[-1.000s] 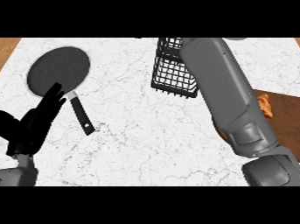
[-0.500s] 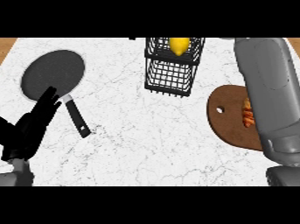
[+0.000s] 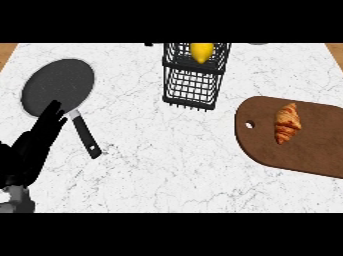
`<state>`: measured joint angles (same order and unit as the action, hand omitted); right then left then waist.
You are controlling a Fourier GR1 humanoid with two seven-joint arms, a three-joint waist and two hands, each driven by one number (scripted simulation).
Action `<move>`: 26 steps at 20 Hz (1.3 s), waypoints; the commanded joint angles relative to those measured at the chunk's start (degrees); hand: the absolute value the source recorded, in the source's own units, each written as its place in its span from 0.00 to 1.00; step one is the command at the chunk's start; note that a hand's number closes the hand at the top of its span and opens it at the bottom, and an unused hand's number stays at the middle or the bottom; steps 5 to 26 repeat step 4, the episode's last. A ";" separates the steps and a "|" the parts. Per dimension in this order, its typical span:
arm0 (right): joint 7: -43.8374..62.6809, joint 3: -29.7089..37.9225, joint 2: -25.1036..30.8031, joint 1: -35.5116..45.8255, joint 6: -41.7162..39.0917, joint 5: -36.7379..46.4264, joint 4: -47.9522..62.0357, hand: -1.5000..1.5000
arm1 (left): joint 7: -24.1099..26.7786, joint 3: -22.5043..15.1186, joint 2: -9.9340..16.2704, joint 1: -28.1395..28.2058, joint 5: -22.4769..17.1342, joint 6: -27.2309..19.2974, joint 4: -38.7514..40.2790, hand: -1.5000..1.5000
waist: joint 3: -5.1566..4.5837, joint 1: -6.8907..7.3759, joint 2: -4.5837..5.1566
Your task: Pick the lemon from the cutting board and place it in the tiered basket
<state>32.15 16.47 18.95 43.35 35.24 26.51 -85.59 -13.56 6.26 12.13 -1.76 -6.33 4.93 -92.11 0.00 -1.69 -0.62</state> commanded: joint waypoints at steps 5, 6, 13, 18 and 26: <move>1.49 7.88 8.76 -14.70 -11.19 -10.32 -15.87 0.00 | 1.08 0.77 0.58 0.44 -1.01 2.30 0.85 0.50 | 0.01 0.92 0.38; 1.49 7.88 8.76 -14.70 -11.19 -10.32 -15.87 0.00 | 1.08 0.77 0.58 0.44 -1.01 2.30 0.85 0.50 | 0.01 0.92 0.38; 1.49 7.88 8.76 -14.70 -11.19 -10.32 -15.87 0.00 | 1.08 0.77 0.58 0.44 -1.01 2.30 0.85 0.50 | 0.01 0.92 0.38; 1.49 7.88 8.76 -14.70 -11.19 -10.32 -15.87 0.00 | 1.08 0.77 0.58 0.44 -1.01 2.30 0.85 0.50 | 0.01 0.92 0.38; 1.49 7.88 8.76 -14.70 -11.19 -10.32 -15.87 0.00 | 1.08 0.77 0.58 0.44 -1.01 2.30 0.85 0.50 | 0.01 0.92 0.38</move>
